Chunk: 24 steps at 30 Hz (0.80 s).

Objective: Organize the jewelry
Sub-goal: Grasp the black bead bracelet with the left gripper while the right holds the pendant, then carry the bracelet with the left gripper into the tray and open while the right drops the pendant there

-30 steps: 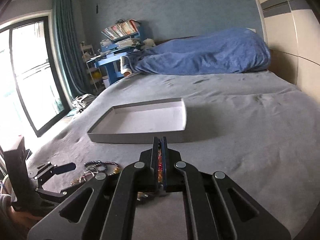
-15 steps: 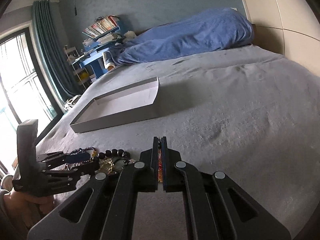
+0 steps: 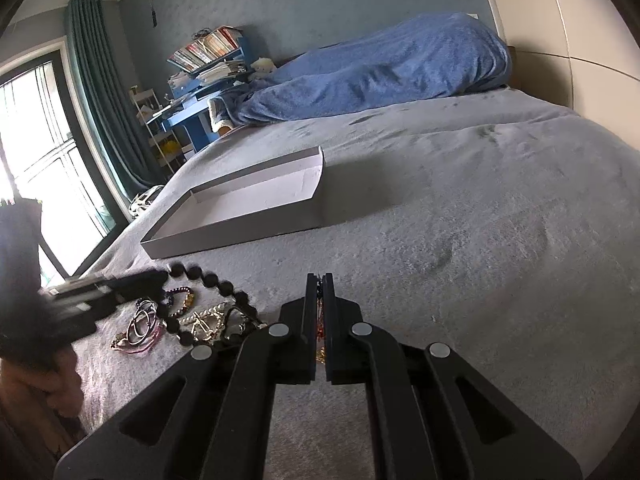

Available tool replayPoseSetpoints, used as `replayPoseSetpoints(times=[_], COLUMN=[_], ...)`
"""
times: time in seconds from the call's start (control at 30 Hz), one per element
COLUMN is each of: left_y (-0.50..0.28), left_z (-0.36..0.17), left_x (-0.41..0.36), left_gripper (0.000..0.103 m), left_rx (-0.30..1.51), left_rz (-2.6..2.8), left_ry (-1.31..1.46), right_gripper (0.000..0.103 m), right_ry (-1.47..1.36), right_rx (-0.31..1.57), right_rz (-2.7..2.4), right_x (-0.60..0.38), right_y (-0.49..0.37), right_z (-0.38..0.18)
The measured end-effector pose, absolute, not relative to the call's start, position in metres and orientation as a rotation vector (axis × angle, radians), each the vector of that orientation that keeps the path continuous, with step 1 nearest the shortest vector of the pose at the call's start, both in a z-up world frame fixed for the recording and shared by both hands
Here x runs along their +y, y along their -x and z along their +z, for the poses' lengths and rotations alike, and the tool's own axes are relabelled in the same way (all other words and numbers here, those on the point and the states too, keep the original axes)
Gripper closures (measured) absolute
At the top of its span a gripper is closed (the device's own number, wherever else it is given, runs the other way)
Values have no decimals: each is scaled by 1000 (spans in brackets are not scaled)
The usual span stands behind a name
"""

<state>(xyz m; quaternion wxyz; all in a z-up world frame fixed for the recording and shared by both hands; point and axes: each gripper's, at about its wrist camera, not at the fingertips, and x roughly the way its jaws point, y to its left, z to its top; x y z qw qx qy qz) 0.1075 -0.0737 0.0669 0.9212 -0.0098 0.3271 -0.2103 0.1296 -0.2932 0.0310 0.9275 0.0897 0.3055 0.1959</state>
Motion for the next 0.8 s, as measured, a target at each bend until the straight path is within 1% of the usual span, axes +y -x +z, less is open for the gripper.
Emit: replayPoseSetpoints(times=[0.2, 0.43, 0.57, 0.8], left_y=[-104, -111, -120, -126], left_z=[90, 123, 120, 116], left_x=[-81, -62, -60, -32], left_gripper=[88, 88, 88, 88], left_rx=[629, 594, 642, 646], left_rz=[-467, -433, -401, -364], left_ry=[17, 36, -57, 5], right_gripper=[101, 101, 101, 101], right_ry=[-191, -189, -183, -185], right_rx=[599, 566, 565, 568], right_rz=[416, 441, 446, 460], right_x=[-290, -282, -276, -271], right_y=[-128, -128, -126, -126], right_z=[43, 64, 65, 70])
